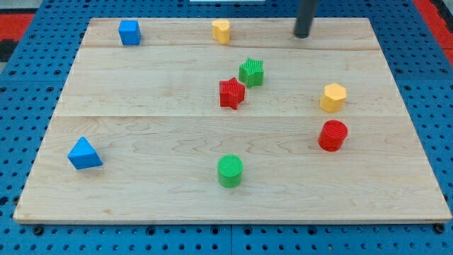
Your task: Move the green circle to the top right of the board
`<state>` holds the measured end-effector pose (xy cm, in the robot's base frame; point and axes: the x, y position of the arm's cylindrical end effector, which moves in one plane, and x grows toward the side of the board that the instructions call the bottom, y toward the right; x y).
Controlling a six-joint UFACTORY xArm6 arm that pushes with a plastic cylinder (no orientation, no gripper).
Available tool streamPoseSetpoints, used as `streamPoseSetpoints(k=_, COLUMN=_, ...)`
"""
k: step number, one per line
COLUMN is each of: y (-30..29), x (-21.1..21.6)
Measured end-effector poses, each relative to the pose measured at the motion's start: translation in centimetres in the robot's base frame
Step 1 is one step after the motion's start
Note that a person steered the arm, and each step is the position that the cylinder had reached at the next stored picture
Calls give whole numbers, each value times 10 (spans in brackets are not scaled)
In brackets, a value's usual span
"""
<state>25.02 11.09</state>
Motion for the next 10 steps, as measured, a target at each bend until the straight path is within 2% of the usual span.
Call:
streamPoseSetpoints(k=1, y=-73, x=0)
streamPoseSetpoints(k=2, y=-110, x=34)
streamPoseSetpoints(k=3, y=-110, x=113)
streamPoseSetpoints(k=4, y=-137, x=185)
streamPoseSetpoints(k=5, y=-197, x=248)
streamPoseSetpoints(k=6, y=-191, x=313)
streamPoseSetpoints(k=7, y=-121, x=320)
streamPoseSetpoints(k=8, y=-75, x=291)
streamPoseSetpoints(k=9, y=-14, x=295)
streamPoseSetpoints(k=10, y=-15, x=310)
